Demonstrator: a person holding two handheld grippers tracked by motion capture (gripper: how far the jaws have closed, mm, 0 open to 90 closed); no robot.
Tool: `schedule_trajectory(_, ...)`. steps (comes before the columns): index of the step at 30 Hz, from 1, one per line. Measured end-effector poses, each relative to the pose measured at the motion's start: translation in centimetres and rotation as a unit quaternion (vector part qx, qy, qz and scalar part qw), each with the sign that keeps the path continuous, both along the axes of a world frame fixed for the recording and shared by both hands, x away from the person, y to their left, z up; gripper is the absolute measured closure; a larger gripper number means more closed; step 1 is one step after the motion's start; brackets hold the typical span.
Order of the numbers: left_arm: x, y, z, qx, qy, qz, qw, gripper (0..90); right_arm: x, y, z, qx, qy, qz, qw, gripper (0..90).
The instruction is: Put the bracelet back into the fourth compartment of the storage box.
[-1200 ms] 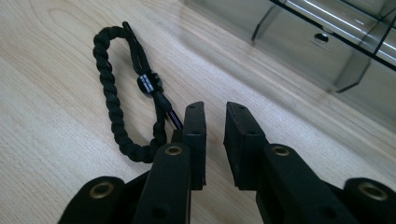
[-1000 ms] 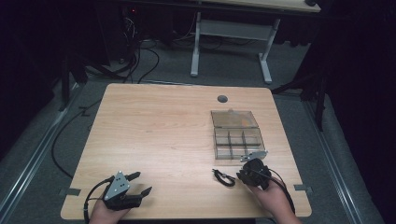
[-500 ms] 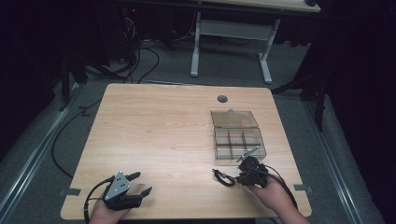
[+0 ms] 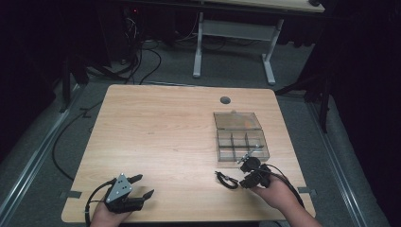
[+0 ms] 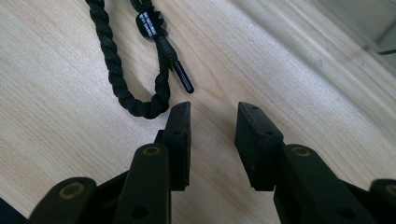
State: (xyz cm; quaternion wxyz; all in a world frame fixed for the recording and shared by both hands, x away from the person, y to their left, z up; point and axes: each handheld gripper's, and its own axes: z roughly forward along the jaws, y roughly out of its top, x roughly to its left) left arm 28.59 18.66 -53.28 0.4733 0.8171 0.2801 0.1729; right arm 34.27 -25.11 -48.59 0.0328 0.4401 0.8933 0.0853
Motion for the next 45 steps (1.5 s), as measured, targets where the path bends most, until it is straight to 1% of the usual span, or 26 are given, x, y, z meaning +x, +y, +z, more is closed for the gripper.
schedule_trajectory(4, 0.0, 0.0, 0.0, 0.001, 0.001, 0.0, 1.0, 30.4, 0.1, 0.1, 0.0, -0.006, 0.006, 0.004, 1.0, 64.3)
schedule_trajectory(5, 0.0, 0.0, 0.0, 0.001, 0.001, -0.001, 1.0, 30.4, 0.3, 0.2, 0.1, -0.015, 0.014, 0.01, 0.9997, 62.9)
schedule_trajectory(7, 0.0, 0.0, 0.0, 0.0, 0.001, 0.0, 1.0, 30.4, 0.3, 0.2, 0.1, -0.016, 0.015, 0.007, 0.9997, 62.4)
schedule_trajectory(8, 0.0, 0.0, 0.0, 0.0, 0.001, -0.001, 1.0, 30.3, 0.4, 0.3, 0.2, -0.017, 0.022, 0.007, 0.9996, 61.2)
schedule_trajectory(11, 0.0, 0.0, 0.0, 0.0, 0.001, -0.001, 1.0, 30.3, 0.5, 0.4, 0.3, -0.019, 0.024, 0.006, 0.9995, 60.5)
schedule_trajectory(14, 0.0, 0.0, 0.0, 0.001, 0.002, -0.001, 1.0, 30.3, 0.6, 0.3, 0.4, -0.019, 0.025, 0.014, 0.9994, 59.3)
schedule_trajectory(17, 0.0, 0.0, 0.0, 0.0, 0.002, -0.001, 1.0, 30.3, 0.5, 0.4, 0.6, -0.019, 0.025, 0.012, 0.9994, 58.3)
schedule_trajectory(20, 0.0, 0.0, 0.0, 0.001, 0.002, -0.001, 1.0, 30.3, 0.5, 0.5, 0.7, -0.017, 0.025, 0.011, 0.9995, 56.1)
schedule_trajectory(21, 0.0, 0.0, 0.0, 0.002, 0.002, -0.002, 1.0, 30.3, 0.6, 0.5, 1.0, -0.012, 0.026, 0.009, 0.9996, 54.1)
schedule_trajectory(23, 0.0, 0.0, 0.0, 0.002, 0.002, -0.002, 1.0, 30.4, 0.6, 0.5, 1.1, -0.01, 0.025, 0.013, 0.9996, 53.0)
schedule_trajectory(25, 0.0, 0.0, 0.0, 0.001, 0.002, -0.002, 1.0, 30.3, 0.7, 0.6, 1.3, -0.004, 0.023, 0.015, 0.9996, 49.7)
schedule_trajectory(32, 0.0, 0.0, 0.0, 0.001, 0.001, -0.002, 1.0, 30.3, 0.8, 1.1, 1.7, -0.001, 0.025, 0.018, 0.9995, 46.0)
schedule_trajectory(33, 0.0, 0.0, 0.0, 0.001, 0.002, -0.002, 1.0, 30.3, 0.8, 1.3, 1.7, 0.002, 0.028, 0.017, 0.9995, 43.2)
schedule_trajectory(35, 0.0, 0.0, 0.0, 0.001, 0.002, -0.003, 1.0, 30.3, 0.9, 1.5, 1.7, 0.004, 0.027, 0.023, 0.9994, 41.4)
schedule_trajectory(37, 0.0, 0.0, 0.0, 0.001, 0.002, -0.003, 1.0, 30.3, 1.0, 1.8, 1.8, 0.004, 0.028, 0.023, 0.9993, 39.7)
schedule_trajectory(43, 0.0, 0.0, 0.0, 0.001, 0.003, -0.005, 1.0, 30.3, 1.1, 2.5, 1.7, 0.006, 0.025, 0.03, 0.9992, 38.2)
schedule_trajectory(45, 0.0, 0.0, 0.0, 0.001, 0.003, -0.005, 1.0, 30.3, 1.2, 2.8, 1.7, 0.005, 0.026, 0.028, 0.9992, 37.7)
